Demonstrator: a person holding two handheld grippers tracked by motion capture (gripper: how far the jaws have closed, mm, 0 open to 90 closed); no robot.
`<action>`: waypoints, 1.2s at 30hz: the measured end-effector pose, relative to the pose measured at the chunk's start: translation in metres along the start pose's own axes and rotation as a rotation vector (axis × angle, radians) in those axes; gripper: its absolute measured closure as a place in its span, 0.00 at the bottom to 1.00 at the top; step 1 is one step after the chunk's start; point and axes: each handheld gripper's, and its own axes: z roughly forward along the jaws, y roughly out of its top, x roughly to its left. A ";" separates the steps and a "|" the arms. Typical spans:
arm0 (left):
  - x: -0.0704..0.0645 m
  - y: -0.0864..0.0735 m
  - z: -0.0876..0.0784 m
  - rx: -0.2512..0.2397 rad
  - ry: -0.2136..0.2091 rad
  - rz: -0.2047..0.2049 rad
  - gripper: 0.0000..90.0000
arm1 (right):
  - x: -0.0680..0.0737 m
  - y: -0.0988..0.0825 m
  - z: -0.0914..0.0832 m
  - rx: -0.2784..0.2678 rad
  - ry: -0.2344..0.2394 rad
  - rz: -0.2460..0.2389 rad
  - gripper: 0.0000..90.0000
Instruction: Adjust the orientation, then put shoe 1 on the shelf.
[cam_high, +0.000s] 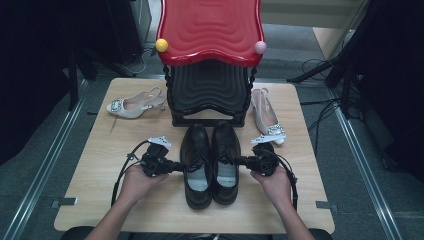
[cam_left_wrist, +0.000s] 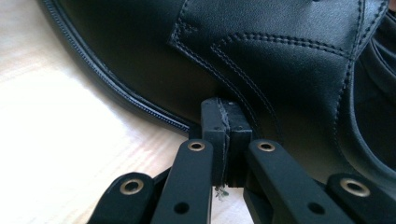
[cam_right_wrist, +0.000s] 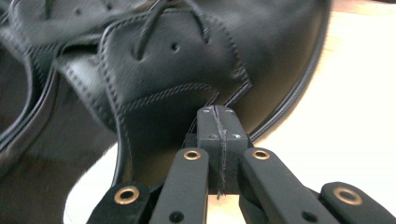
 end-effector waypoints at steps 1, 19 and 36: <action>-0.002 0.000 0.001 -0.001 -0.001 0.002 1.00 | -0.001 0.005 0.001 -0.003 -0.023 -0.006 1.00; -0.012 0.004 -0.003 -0.003 0.029 0.072 0.78 | -0.024 0.013 -0.019 -0.043 -0.046 0.063 0.93; -0.009 0.033 -0.037 -0.046 0.036 0.110 0.47 | 0.005 0.024 -0.048 0.025 0.021 0.036 0.84</action>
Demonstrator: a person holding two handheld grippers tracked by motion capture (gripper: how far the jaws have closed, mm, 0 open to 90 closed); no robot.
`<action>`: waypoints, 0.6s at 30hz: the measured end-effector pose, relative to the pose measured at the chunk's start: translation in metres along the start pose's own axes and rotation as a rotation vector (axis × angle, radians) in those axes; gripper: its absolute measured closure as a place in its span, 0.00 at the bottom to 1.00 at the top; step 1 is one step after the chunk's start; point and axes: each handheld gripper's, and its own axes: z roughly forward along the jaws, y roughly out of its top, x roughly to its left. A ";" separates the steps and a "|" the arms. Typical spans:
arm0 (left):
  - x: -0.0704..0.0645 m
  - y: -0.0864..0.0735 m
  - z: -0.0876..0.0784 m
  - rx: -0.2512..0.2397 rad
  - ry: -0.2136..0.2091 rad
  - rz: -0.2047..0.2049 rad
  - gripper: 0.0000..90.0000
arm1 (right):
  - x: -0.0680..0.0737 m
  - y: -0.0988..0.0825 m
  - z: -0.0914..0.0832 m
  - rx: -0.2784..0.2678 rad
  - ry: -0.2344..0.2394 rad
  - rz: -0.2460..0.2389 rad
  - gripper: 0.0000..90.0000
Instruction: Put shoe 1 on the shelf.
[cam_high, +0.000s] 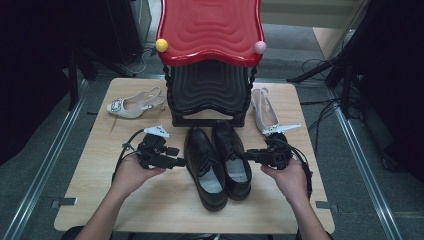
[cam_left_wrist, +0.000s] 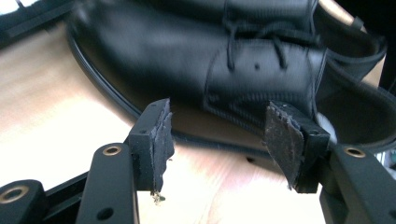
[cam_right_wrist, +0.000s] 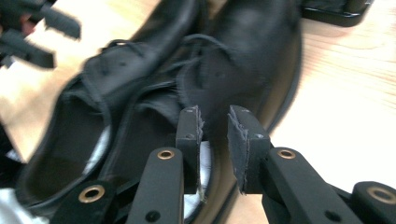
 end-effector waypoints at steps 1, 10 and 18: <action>0.001 0.002 -0.001 -0.004 -0.001 -0.009 0.47 | 0.004 0.001 -0.001 0.008 -0.001 -0.007 0.83; 0.011 0.023 -0.007 0.024 -0.024 -0.005 0.46 | 0.031 0.005 0.012 0.110 0.018 -0.015 0.79; 0.009 0.035 -0.008 0.012 -0.005 0.026 0.45 | 0.048 0.009 0.023 0.183 0.028 0.011 0.69</action>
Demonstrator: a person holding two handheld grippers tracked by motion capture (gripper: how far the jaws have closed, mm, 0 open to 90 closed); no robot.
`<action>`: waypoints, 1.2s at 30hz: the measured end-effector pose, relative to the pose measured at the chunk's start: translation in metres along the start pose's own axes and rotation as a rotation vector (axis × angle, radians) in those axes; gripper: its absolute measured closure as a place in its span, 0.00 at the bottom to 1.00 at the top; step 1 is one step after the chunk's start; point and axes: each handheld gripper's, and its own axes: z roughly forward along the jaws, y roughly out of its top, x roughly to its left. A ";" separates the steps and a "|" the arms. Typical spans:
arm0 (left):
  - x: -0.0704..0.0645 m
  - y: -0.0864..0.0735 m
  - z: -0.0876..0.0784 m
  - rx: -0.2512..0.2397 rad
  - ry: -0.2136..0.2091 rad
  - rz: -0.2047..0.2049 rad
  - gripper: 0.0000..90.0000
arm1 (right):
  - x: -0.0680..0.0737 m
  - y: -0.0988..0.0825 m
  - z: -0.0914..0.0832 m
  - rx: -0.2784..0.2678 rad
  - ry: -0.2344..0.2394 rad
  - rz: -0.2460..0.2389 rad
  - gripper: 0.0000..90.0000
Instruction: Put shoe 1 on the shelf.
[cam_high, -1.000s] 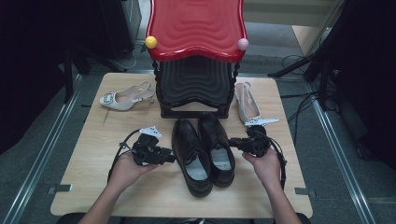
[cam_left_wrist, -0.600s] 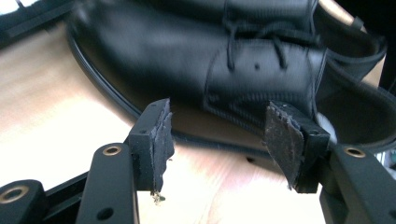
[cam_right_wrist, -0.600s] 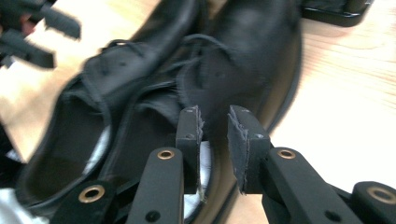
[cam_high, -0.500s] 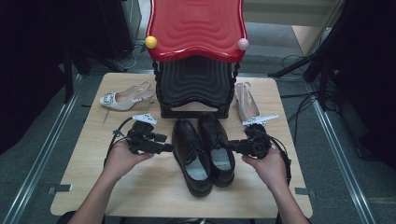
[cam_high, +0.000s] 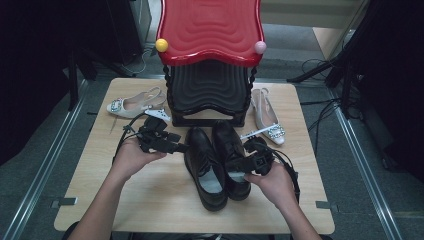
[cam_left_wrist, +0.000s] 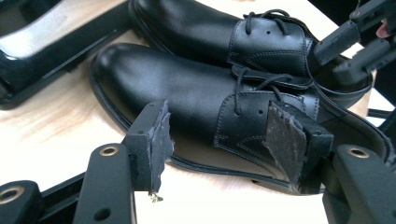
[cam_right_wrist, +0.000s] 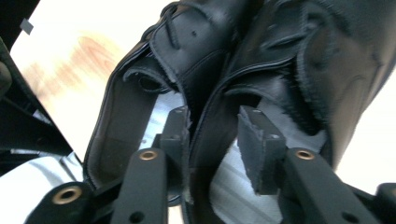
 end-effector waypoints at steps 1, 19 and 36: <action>0.000 0.000 -0.001 0.000 0.000 0.002 0.45 | 0.001 0.001 0.001 0.006 0.000 -0.003 0.69; 0.004 0.008 -0.005 -0.037 -0.021 0.006 0.43 | 0.004 0.010 0.051 0.092 -0.041 0.058 0.66; 0.009 0.007 -0.009 -0.058 -0.014 -0.009 0.43 | -0.004 0.008 0.051 0.093 -0.071 0.068 0.91</action>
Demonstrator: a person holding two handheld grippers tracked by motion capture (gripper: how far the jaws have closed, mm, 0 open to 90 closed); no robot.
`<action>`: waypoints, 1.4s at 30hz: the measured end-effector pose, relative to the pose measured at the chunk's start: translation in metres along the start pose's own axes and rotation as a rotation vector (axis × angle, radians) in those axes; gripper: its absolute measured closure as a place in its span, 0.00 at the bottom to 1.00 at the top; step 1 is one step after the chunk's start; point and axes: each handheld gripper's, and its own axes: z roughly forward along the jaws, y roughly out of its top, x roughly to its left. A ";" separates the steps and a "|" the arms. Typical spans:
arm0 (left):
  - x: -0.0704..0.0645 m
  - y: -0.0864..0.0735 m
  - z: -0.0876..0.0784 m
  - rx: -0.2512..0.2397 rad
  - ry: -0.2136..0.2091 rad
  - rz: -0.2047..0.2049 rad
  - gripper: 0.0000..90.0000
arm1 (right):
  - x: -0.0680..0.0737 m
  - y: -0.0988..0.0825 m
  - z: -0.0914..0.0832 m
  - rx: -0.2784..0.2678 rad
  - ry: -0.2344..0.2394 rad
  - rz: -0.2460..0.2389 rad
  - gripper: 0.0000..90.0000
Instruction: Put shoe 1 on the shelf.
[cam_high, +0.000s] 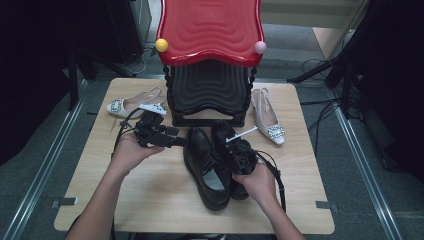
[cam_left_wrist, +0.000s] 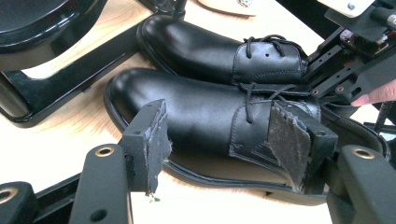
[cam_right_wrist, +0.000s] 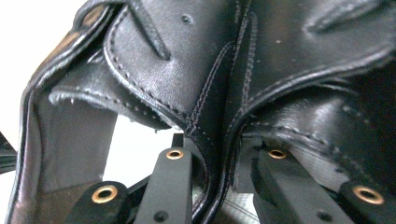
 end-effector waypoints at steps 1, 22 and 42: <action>0.000 0.000 0.000 0.000 0.000 0.000 0.43 | 0.000 0.000 0.000 0.000 0.000 0.000 0.91; -0.016 0.029 -0.030 -0.033 0.026 0.042 0.46 | -0.020 -0.008 -0.049 -0.056 0.182 0.036 0.92; -0.031 0.142 -0.077 -0.063 0.056 0.190 0.99 | -0.003 0.041 -0.120 -0.273 0.203 0.016 0.92</action>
